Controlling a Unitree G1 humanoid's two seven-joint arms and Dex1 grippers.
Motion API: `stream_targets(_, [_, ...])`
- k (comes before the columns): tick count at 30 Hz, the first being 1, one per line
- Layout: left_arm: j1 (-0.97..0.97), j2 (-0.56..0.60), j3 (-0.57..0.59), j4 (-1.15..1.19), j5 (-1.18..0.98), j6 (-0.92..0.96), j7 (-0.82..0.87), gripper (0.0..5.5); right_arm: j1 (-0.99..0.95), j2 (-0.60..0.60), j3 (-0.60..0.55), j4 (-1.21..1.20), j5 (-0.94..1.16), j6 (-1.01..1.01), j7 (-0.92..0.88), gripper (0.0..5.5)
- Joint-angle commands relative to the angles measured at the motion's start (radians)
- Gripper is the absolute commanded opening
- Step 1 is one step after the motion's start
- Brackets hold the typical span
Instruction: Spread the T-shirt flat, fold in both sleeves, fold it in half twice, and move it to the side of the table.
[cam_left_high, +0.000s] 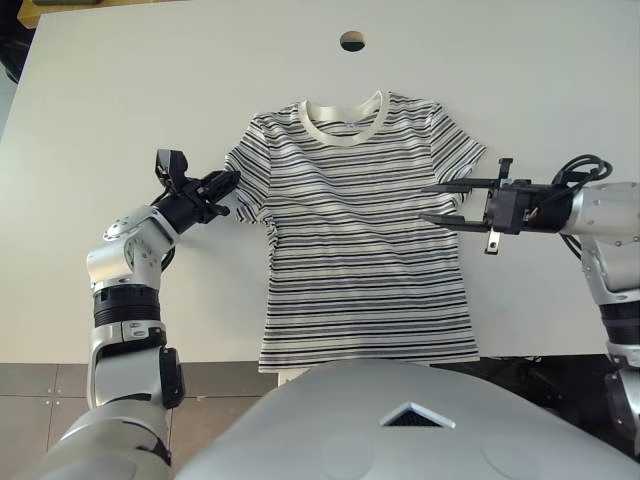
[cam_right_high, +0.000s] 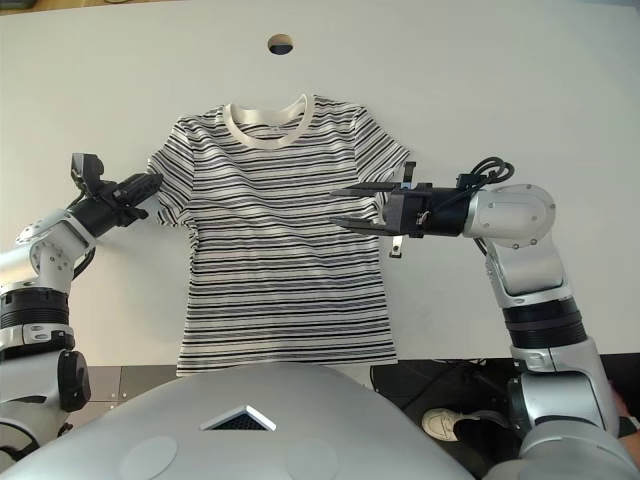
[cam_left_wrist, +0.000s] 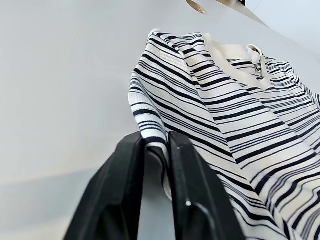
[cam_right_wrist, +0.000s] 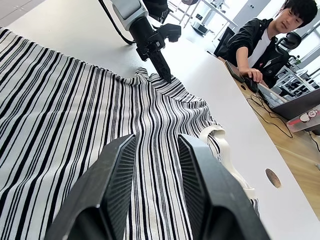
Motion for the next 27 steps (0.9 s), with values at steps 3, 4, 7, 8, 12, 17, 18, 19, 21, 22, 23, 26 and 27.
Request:
stream_targets(3, [0.033,-0.004,0.008,-0.122,-0.005,0.047,0.006,0.12,-0.034,0.018,-0.022,0.04,-0.035,-0.025,-0.029,1.54])
stream_targets(4, [0.038,-0.006,0.008,-0.151,-0.007,0.053,0.011,0.12,-0.045,0.026,-0.027,0.059,-0.05,-0.03,-0.049,1.54])
stream_targets(7, [0.065,-0.021,0.008,-0.25,-0.03,0.088,0.022,0.12,-0.09,0.054,-0.048,0.132,-0.098,-0.03,-0.127,1.54])
stream_targets(8, [0.073,-0.027,0.006,-0.285,-0.038,0.101,0.028,0.12,-0.106,0.063,-0.058,0.164,-0.113,-0.03,-0.152,1.54])
stream_targets(12, [0.092,-0.047,-0.001,-0.4,-0.058,0.139,0.05,0.12,-0.146,0.086,-0.081,0.258,-0.137,-0.037,-0.213,1.54])
stream_targets(17, [0.086,-0.078,-0.022,-0.481,-0.081,0.186,0.069,0.12,-0.2,0.113,-0.107,0.385,-0.162,-0.04,-0.278,1.54])
stream_targets(18, [0.082,-0.086,-0.033,-0.488,-0.079,0.186,0.07,0.12,-0.224,0.122,-0.108,0.435,-0.182,-0.022,-0.31,1.54])
stream_targets(19, [0.08,-0.093,-0.041,-0.491,-0.076,0.185,0.072,0.12,-0.245,0.131,-0.105,0.479,-0.203,-0.009,-0.337,1.54])
stream_targets(21, [0.07,-0.112,-0.051,-0.482,-0.074,0.187,0.078,0.12,-0.295,0.157,-0.098,0.588,-0.234,0.036,-0.384,1.54])
stream_targets(22, [0.065,-0.122,-0.054,-0.476,-0.074,0.188,0.082,0.12,-0.322,0.172,-0.101,0.642,-0.237,0.063,-0.402,1.54])
stream_targets(23, [0.059,-0.133,-0.06,-0.472,-0.075,0.189,0.084,0.12,-0.351,0.189,-0.105,0.705,-0.239,0.093,-0.419,1.54])
stream_targets(26, [0.043,-0.167,-0.081,-0.459,-0.073,0.186,0.089,0.12,-0.427,0.229,-0.123,0.891,-0.239,0.159,-0.457,1.54])
stream_targets(27, [0.041,-0.178,-0.094,-0.449,-0.06,0.17,0.088,0.12,-0.448,0.239,-0.125,0.951,-0.244,0.175,-0.463,1.54])
